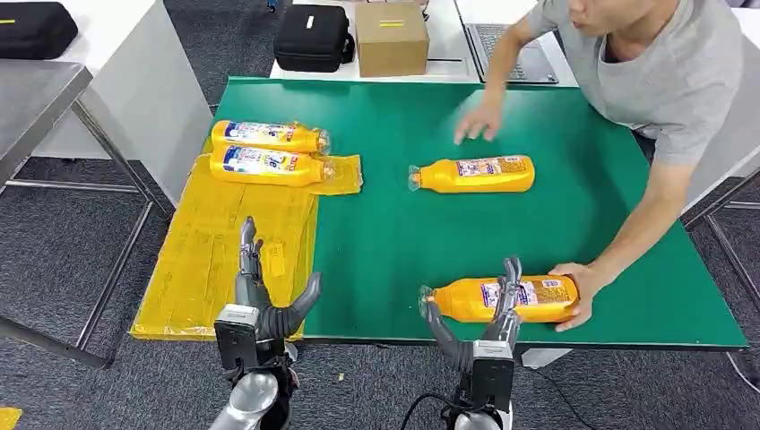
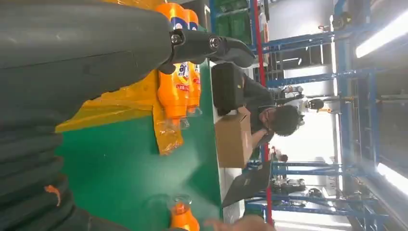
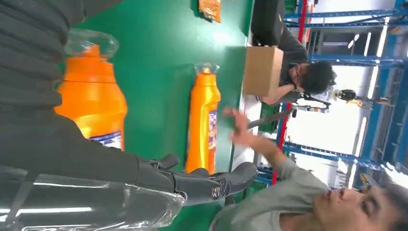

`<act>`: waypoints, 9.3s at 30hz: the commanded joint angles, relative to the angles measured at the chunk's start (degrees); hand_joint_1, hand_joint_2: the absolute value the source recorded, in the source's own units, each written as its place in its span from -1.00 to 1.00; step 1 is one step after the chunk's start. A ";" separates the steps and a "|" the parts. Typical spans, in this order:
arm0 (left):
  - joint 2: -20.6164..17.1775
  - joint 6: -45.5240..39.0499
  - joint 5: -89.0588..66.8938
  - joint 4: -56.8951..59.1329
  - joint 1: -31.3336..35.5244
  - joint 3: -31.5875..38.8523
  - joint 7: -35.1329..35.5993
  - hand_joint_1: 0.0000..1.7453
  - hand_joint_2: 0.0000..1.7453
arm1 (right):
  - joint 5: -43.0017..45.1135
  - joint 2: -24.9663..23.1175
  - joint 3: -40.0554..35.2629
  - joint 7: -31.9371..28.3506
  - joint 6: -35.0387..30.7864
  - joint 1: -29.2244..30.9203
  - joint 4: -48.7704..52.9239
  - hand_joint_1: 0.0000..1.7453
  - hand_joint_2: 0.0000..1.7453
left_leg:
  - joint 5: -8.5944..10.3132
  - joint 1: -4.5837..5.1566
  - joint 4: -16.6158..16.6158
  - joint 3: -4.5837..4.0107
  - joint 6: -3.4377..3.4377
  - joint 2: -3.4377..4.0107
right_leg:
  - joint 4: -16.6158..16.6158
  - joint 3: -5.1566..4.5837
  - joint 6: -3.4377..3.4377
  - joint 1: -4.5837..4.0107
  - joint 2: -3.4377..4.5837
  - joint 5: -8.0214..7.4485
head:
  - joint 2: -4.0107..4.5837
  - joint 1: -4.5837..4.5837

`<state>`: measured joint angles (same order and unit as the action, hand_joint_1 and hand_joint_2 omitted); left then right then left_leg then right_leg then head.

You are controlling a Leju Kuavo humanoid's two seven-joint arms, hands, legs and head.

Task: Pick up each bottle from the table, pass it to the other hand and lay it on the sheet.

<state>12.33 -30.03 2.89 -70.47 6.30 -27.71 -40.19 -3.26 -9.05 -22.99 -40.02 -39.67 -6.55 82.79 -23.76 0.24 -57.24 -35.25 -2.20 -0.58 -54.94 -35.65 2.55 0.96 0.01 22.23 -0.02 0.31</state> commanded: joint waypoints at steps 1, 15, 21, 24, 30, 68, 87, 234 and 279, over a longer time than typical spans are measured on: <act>-0.02 7.42 1.09 1.00 2.45 3.45 0.19 -1.00 1.00 | -0.92 1.63 -1.72 0.02 -0.33 2.47 -6.24 -1.00 1.00 | -0.21 -0.08 0.00 0.45 0.14 0.16 | 0.03 0.42 -0.14 -0.10 0.10 0.16 | 0.00 0.00; -0.10 3.68 -2.71 1.17 4.09 3.50 0.19 -1.00 1.00 | -5.40 -1.97 3.60 0.02 -0.33 1.59 -5.18 -1.00 1.00 | -0.15 -0.04 0.00 0.31 0.12 0.07 | -0.01 0.27 -0.12 -0.06 0.01 0.14 | 0.00 0.00; -0.87 5.91 -2.57 1.93 6.76 0.50 0.19 -1.00 1.00 | -13.39 -2.81 5.53 0.02 -0.33 1.79 0.74 -1.00 1.00 | -0.15 -0.04 -0.05 0.29 0.14 0.03 | -0.07 0.25 -0.12 -0.05 -0.03 0.16 | 0.00 0.00; -1.75 5.84 -2.90 2.76 7.88 -0.28 0.19 -1.00 1.00 | -17.93 -0.75 5.22 0.02 -0.33 2.01 1.84 -1.00 1.00 | -0.23 -0.05 -0.11 0.39 0.16 0.01 | -0.14 0.36 -0.15 -0.06 -0.06 0.25 | 0.00 0.00; -1.94 12.15 2.27 4.80 8.26 2.36 0.19 -1.00 1.00 | -18.75 0.75 7.72 0.02 -0.33 3.23 1.28 -1.00 1.00 | -0.12 -0.03 0.02 0.36 0.11 0.03 | 0.01 0.34 -0.10 -0.04 -0.03 0.13 | 0.00 0.02; -1.86 12.48 -2.19 1.69 6.16 12.80 0.19 -1.00 1.00 | -59.30 17.58 12.95 23.47 7.93 0.39 0.91 -1.00 1.00 | -0.12 -0.01 -0.02 0.18 0.07 0.17 | 0.02 0.15 -0.07 -0.03 0.12 0.05 | 0.00 0.02; -0.46 16.17 1.51 8.55 9.65 13.75 0.19 -1.00 1.00 | -59.20 23.59 11.15 22.62 13.45 14.59 -12.61 -1.00 1.00 | -0.05 -0.01 0.02 0.22 0.03 0.11 | 0.07 0.23 -0.03 -0.03 0.05 0.01 | 0.00 0.02; 2.34 24.64 9.75 33.48 30.80 5.86 2.44 -1.00 1.00 | -21.73 46.58 -14.50 25.04 68.00 40.61 -16.74 -1.00 1.00 | -0.01 0.06 -0.10 0.13 -0.02 0.21 | -0.03 0.12 0.01 0.01 0.14 -0.06 | 0.00 0.04; 2.67 25.87 11.90 34.76 32.10 3.10 3.77 -1.00 1.00 | -15.98 48.68 -19.78 24.21 70.19 38.43 -15.65 -1.00 1.00 | -0.02 0.07 -0.14 0.09 -0.04 0.05 | -0.10 0.14 0.02 0.01 0.00 0.00 | 0.00 0.04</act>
<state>15.50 -4.37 14.49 -38.75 35.37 -22.36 -37.16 -19.23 38.71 -40.70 -15.28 29.29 30.91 65.85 -23.64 0.34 -57.34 -35.39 -2.35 -0.59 -55.00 -35.73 2.67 1.02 -0.02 22.10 -0.02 0.35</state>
